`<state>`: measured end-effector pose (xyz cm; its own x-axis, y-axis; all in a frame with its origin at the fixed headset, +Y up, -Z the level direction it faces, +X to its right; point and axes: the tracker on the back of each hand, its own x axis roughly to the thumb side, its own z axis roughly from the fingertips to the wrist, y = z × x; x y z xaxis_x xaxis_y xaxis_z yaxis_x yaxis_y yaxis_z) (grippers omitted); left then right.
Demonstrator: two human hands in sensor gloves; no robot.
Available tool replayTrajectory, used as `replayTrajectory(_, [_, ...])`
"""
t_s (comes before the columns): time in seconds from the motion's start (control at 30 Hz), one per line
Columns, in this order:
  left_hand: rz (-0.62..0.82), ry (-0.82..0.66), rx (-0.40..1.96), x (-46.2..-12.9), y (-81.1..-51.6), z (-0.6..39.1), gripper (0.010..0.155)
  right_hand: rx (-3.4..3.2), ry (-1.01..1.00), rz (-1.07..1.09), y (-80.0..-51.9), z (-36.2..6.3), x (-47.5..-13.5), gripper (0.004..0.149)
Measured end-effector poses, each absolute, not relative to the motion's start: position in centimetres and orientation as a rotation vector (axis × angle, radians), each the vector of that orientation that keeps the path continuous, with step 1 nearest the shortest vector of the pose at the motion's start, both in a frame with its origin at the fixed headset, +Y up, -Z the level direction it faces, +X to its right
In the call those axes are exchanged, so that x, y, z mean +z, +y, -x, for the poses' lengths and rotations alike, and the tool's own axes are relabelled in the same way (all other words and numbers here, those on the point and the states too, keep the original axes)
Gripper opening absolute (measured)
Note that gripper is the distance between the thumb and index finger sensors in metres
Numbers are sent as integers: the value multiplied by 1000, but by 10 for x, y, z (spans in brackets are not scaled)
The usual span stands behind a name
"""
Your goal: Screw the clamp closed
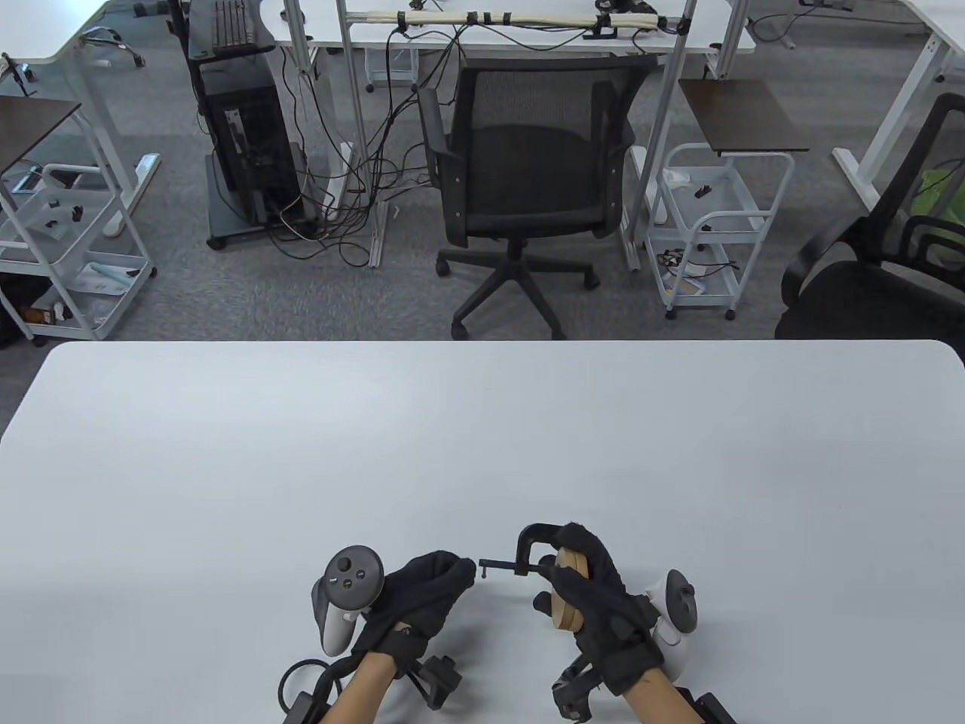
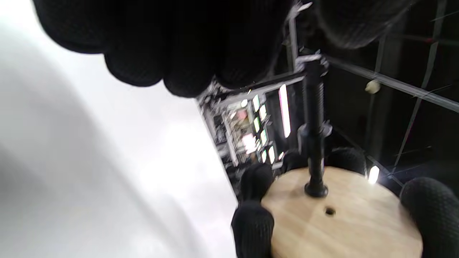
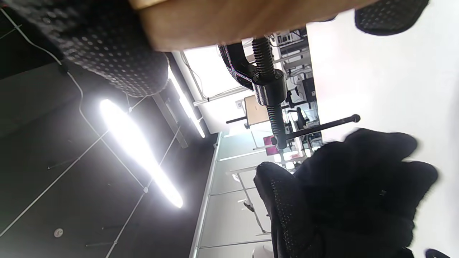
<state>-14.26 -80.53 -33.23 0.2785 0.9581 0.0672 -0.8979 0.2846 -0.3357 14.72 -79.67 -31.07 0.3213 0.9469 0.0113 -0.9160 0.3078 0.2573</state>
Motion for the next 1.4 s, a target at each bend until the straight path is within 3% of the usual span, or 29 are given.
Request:
replayTrajectory(0.1, [506, -365, 1426, -333, -819, 134, 83, 1258, 107, -277, -793, -143, -307, 77])
replayTrajectory(0.2, [594, -343, 1606, -331, -824, 131, 97, 1280, 88, -327, -788, -139, -304, 77])
replayTrajectory(0.47, [527, -419, 1626, -333, -818, 127, 74, 1322, 158, -373, -790, -132, -304, 76])
replayTrajectory(0.63, [360, -460, 1513, -334, -807, 129, 65, 1321, 183, -346, -792, -132, -304, 77])
replayTrajectory(0.83, [281, -535, 1518, -332, -793, 131, 59, 1312, 136, -357, -786, -127, -297, 76])
replayTrajectory(1.13, [188, -507, 1457, -330, -790, 133, 55, 1325, 132, -353, -787, -129, -297, 75])
replayTrajectory(1.4, [92, -574, 1392, -328, -779, 133, 55, 1225, 183, -301, -793, -128, -298, 75])
